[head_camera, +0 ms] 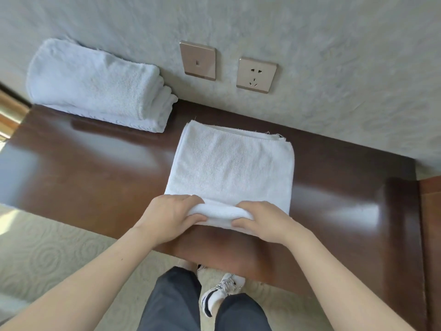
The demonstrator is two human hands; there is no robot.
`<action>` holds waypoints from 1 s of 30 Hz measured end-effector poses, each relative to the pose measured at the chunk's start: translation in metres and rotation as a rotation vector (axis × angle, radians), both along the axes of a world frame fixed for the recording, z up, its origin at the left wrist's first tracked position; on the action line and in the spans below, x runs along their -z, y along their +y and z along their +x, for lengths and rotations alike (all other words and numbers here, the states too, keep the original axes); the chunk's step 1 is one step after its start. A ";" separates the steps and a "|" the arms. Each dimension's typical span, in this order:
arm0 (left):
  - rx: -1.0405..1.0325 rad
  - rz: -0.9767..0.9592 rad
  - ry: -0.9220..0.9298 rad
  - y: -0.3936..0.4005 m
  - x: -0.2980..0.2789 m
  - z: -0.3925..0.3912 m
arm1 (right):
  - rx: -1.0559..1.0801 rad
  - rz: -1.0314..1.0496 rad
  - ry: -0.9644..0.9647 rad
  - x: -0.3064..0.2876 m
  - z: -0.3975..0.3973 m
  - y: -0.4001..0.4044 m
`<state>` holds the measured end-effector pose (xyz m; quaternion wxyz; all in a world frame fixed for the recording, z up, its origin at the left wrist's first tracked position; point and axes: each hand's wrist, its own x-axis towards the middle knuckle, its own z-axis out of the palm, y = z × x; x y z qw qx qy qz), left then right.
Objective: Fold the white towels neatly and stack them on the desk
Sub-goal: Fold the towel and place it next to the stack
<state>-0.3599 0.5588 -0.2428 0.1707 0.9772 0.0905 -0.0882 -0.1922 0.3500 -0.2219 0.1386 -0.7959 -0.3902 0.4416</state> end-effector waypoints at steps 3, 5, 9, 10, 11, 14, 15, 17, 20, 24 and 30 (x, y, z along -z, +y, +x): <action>-0.007 0.092 -0.007 0.018 -0.015 0.026 | 0.014 -0.024 -0.008 -0.013 0.031 0.017; 0.029 0.164 0.023 0.031 -0.022 0.047 | 0.042 -0.021 -0.030 -0.020 0.051 0.026; 0.057 0.224 0.107 0.057 -0.030 0.098 | 0.069 -0.052 -0.087 -0.023 0.089 0.046; 0.058 0.224 0.101 0.064 -0.031 0.111 | 0.060 -0.066 -0.098 -0.022 0.097 0.050; 0.060 0.229 0.096 0.071 -0.032 0.124 | 0.052 -0.077 -0.106 -0.020 0.106 0.054; 0.087 0.240 0.081 0.090 -0.027 0.160 | 0.073 -0.092 -0.083 -0.015 0.134 0.066; 0.098 0.229 0.078 0.096 -0.024 0.170 | 0.089 -0.088 -0.068 -0.014 0.144 0.071; 0.115 0.196 0.074 0.106 -0.016 0.189 | 0.117 -0.083 -0.048 -0.008 0.161 0.080; 0.132 0.182 0.102 0.121 0.000 0.212 | 0.139 -0.107 -0.085 0.006 0.177 0.095; 0.137 0.204 0.100 0.135 0.031 0.227 | 0.122 -0.177 -0.315 0.028 0.176 0.108; 0.043 0.166 -0.101 0.135 0.061 0.214 | 0.175 -0.062 -0.836 0.072 0.145 0.096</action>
